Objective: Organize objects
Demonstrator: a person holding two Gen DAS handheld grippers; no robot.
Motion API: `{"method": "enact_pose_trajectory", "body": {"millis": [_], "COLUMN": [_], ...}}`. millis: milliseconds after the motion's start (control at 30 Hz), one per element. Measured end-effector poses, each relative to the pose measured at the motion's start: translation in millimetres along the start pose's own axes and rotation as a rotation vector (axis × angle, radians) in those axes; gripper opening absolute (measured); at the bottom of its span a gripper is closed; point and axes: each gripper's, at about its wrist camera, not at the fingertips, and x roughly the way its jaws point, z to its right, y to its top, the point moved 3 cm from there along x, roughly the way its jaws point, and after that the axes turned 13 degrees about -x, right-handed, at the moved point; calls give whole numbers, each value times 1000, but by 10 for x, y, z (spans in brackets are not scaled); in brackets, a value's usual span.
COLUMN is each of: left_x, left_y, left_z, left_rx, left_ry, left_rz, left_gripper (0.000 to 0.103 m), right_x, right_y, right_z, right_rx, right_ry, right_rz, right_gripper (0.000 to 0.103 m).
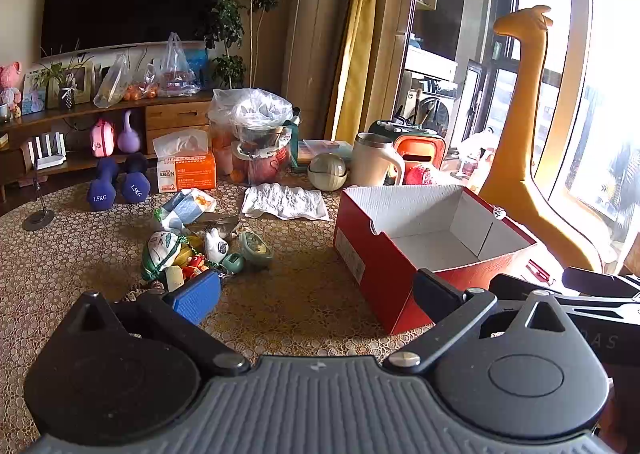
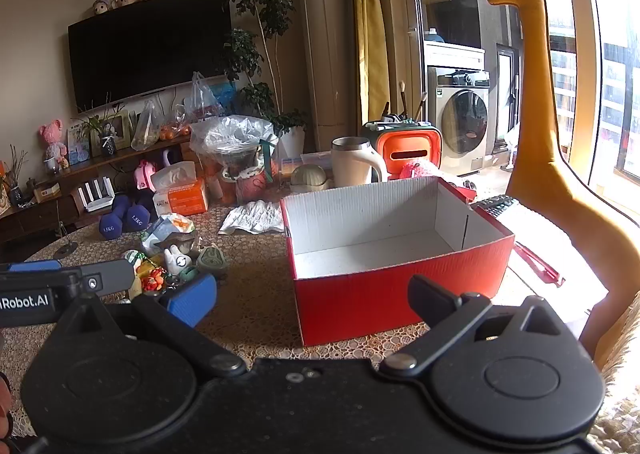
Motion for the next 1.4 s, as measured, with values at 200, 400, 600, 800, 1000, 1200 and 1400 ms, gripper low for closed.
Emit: {"method": "enact_pose_trajectory", "body": {"millis": [200, 400, 600, 800, 1000, 1200, 1400], "left_x": [35, 115, 196, 427, 721, 988, 1163], "left_y": [-8, 16, 109, 181, 171, 182, 193], "left_z": [-47, -177, -406, -729, -1071, -1384, -1574], "left_rx": [-6, -33, -38, -21, 4, 9, 14], "left_ry": [7, 14, 68, 99, 161, 221, 237], "left_rz": [-5, -28, -19, -48, -86, -103, -117], "left_gripper": [103, 103, 103, 103, 103, 103, 103], "right_x": [40, 92, 237, 481, 871, 1364, 1956], "right_y": [10, 33, 113, 297, 454, 628, 694], "right_z": [-29, -113, -228, -312, -443, -574, -734], "right_rx": [-16, -58, -140, -209, -270, -297, -245], "right_ry": [2, 30, 101, 183, 243, 284, 320], "right_rz": [-5, 0, -1, 0, -44, -94, -187], "right_gripper": [102, 102, 102, 101, 100, 99, 94]}}
